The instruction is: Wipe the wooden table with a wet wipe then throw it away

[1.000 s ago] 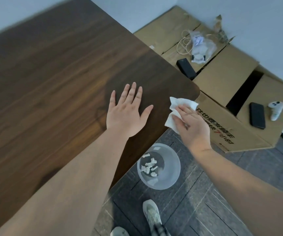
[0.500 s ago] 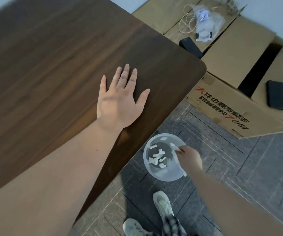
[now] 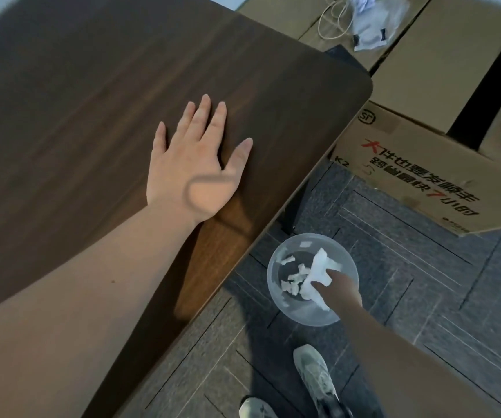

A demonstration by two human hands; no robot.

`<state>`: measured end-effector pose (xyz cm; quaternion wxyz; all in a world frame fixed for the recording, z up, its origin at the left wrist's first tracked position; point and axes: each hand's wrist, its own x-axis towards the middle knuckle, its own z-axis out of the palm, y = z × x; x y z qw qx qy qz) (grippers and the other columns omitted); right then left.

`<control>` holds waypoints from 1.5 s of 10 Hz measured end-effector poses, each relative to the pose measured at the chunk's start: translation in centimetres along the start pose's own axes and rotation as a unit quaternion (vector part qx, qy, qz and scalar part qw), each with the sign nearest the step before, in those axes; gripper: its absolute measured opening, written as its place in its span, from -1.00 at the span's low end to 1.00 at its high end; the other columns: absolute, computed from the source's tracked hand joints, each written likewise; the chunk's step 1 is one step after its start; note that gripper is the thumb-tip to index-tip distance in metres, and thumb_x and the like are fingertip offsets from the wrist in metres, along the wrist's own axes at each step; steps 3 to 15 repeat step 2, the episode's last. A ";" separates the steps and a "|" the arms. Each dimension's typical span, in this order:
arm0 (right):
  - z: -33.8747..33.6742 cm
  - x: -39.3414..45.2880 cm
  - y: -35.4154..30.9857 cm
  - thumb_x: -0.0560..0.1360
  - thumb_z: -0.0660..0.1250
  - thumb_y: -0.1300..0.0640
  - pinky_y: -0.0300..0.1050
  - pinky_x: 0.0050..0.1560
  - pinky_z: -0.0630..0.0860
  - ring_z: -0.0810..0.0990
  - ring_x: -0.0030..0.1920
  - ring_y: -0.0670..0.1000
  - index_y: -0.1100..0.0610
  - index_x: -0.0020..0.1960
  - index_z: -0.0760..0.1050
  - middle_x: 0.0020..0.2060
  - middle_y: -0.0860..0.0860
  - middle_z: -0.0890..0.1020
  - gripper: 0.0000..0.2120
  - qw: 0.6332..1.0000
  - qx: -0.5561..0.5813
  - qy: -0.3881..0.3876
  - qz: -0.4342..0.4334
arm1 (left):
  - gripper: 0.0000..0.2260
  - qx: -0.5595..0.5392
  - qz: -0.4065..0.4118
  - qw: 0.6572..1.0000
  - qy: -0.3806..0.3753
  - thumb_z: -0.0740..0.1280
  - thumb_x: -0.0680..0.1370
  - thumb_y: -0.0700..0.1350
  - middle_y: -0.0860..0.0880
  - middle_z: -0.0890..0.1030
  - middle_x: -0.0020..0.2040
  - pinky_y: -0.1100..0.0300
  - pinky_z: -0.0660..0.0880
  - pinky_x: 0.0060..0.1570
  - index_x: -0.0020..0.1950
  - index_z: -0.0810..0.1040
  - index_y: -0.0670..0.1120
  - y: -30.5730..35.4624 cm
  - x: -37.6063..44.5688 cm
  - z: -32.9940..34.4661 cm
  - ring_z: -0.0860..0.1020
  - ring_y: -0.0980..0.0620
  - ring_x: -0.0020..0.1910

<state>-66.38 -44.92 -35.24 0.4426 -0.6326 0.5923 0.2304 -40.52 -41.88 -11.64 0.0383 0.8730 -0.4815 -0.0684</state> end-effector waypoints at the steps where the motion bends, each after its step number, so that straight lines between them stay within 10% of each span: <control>1: -0.5 -0.1 0.1 0.54 0.29 -0.06 0.01 0.25 0.37 0.42 0.34 0.13 0.12 0.52 0.12 0.42 0.10 0.37 -0.34 1.000 0.022 0.004 -0.019 | -0.37 -0.001 0.005 1.000 0.009 -0.16 0.54 0.34 0.06 -0.03 0.57 -0.05 -0.17 0.49 0.54 -0.03 0.09 -0.1 0.0 -0.1 -0.10 0.06 0.53; 15: -1.8 -1.2 -0.3 0.52 0.32 -0.07 -0.01 0.24 0.37 0.42 0.34 0.09 0.07 0.50 0.15 0.42 0.04 0.38 -0.36 0.997 -0.009 0.012 -0.080 | -0.37 -0.006 0.001 1.000 0.002 -0.17 0.53 0.35 0.06 -0.02 0.57 -0.06 -0.16 0.49 0.54 -0.03 0.09 -0.1 -0.1 -0.4 -0.09 0.06 0.53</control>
